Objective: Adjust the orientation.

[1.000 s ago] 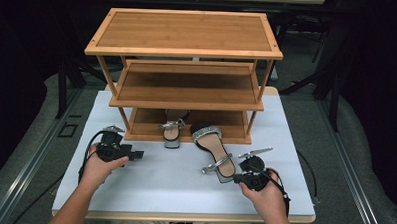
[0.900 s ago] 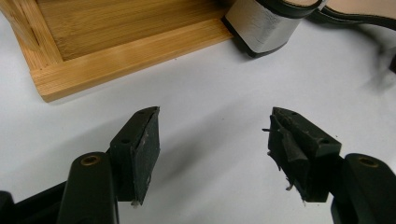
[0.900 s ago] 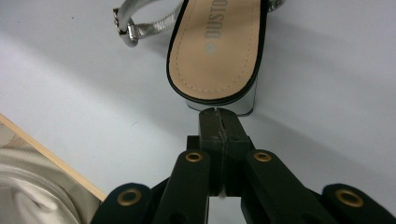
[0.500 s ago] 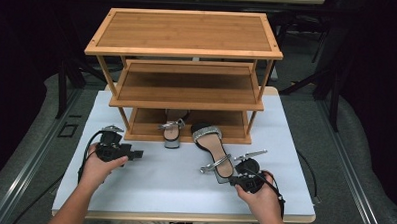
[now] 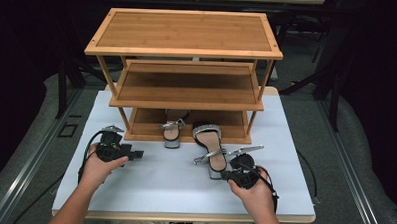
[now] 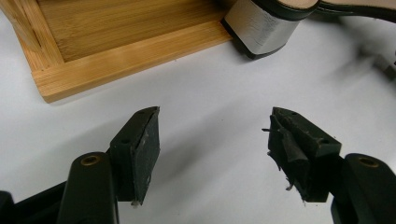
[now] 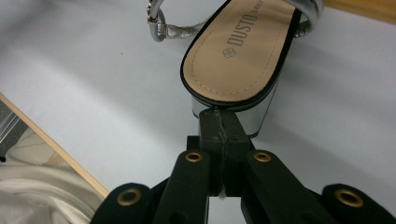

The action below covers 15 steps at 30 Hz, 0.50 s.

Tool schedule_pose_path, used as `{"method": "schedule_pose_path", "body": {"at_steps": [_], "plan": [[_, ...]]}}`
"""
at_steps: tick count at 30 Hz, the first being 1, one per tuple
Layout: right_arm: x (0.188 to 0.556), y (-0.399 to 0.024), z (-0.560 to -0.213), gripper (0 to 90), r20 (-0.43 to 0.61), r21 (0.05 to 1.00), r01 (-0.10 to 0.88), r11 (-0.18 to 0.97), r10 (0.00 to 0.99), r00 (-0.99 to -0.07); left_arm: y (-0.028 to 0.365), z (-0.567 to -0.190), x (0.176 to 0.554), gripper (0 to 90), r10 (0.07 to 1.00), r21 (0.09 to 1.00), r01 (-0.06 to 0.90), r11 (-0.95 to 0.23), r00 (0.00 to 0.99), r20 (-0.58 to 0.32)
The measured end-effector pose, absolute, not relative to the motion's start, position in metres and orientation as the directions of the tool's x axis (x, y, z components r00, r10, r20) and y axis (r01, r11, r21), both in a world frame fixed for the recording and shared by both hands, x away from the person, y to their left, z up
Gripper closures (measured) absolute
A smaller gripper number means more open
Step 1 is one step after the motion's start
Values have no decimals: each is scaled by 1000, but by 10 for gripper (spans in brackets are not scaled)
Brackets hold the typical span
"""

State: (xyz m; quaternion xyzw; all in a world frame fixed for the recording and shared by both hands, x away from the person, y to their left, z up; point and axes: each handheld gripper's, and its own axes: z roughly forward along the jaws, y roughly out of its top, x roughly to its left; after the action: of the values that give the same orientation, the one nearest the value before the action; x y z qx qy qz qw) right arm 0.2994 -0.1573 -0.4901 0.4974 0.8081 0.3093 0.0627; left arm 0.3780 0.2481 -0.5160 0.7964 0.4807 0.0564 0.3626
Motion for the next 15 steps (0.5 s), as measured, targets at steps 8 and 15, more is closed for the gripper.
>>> {"method": "schedule_pose_path", "body": {"at_steps": [8,15], "plan": [[311,-152,-486,900,224,585,753,300,833,-506,248,-517,379,341,807,626,728,-278,530,-258],[322,-153,-484,899,208,591,756,280,853,-479,249,-519,379,341,809,623,732,-277,527,-260]]}}
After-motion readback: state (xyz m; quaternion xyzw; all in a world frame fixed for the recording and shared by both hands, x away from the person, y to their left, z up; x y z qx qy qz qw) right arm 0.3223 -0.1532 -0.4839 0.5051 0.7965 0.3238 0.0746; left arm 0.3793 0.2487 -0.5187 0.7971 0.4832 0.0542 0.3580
